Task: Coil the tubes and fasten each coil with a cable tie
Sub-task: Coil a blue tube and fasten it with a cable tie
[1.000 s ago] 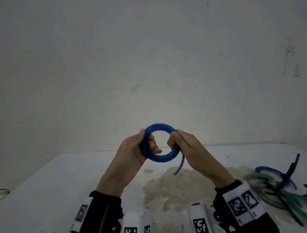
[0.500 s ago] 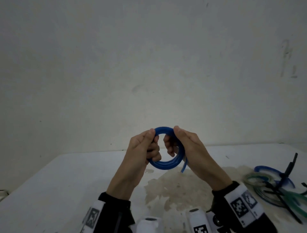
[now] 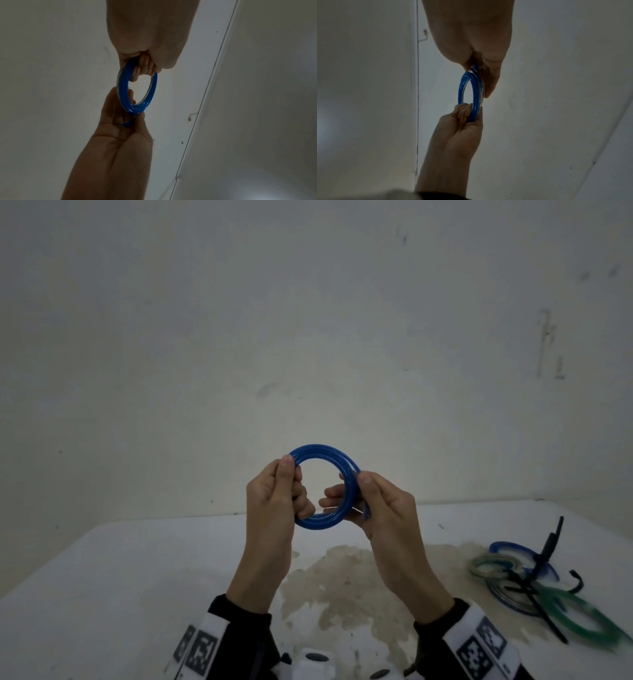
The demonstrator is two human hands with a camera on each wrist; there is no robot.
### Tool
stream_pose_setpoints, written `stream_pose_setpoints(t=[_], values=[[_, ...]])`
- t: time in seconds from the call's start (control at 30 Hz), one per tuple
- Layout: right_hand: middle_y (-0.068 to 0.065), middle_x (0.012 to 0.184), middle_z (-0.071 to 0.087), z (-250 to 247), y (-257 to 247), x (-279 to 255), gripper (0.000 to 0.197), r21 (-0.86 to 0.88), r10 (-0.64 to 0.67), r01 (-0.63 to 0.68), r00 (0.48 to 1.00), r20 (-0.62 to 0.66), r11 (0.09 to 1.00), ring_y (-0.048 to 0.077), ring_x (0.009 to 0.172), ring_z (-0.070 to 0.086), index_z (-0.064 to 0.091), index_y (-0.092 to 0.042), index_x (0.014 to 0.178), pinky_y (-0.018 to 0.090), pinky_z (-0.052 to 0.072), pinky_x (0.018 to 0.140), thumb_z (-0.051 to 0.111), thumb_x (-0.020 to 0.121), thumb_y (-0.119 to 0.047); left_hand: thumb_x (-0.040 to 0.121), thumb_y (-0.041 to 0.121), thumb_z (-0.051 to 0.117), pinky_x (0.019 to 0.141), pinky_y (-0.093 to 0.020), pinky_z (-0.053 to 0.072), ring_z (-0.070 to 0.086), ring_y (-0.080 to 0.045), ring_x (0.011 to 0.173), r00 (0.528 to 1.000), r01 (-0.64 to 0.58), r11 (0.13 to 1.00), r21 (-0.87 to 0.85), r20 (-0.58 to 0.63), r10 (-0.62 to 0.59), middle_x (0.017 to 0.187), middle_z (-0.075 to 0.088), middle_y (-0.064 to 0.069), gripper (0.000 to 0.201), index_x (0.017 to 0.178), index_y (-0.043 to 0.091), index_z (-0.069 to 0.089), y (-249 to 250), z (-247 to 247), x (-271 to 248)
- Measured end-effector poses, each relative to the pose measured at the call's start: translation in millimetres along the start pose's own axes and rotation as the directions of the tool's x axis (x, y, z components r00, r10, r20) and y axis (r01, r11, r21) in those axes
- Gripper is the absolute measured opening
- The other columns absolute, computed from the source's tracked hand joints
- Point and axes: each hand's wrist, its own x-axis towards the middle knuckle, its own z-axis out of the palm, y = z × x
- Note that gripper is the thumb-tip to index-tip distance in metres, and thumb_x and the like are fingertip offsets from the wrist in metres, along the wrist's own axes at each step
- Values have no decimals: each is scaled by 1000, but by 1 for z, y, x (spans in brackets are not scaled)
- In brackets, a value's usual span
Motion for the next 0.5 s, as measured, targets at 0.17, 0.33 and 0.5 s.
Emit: stream_pose_setpoints(t=[0.17, 0.33, 0.5], values=[[14, 84, 73, -2, -5, -12, 25, 81, -18, 28, 992, -122, 996, 27, 78, 71, 60, 3, 98, 30, 58, 73, 43, 96, -15, 99, 22, 36, 42, -20, 28, 26, -8, 42, 997, -54, 998, 26, -54, 55, 46, 30, 8, 33, 70, 7, 43, -4, 10, -7], [12, 77, 69, -1, -7, -14, 19, 272, 90, -38, 979, -184, 962, 25, 74, 67, 67, -2, 90, 37, 59, 75, 51, 90, -12, 99, 21, 36, 41, -18, 29, 26, -6, 41, 995, -20, 998, -54, -102, 15, 44, 30, 9, 33, 71, 6, 44, -6, 15, -10], [13, 79, 71, 0, -7, -11, 18, 69, -91, 105, 979, -185, 992, 27, 71, 70, 69, -10, 91, 29, 58, 68, 51, 90, -9, 99, 23, 36, 42, -17, 32, 26, -6, 42, 989, -10, 995, -103, -149, -6, 46, 29, 8, 33, 72, 6, 45, -9, 16, -12]])
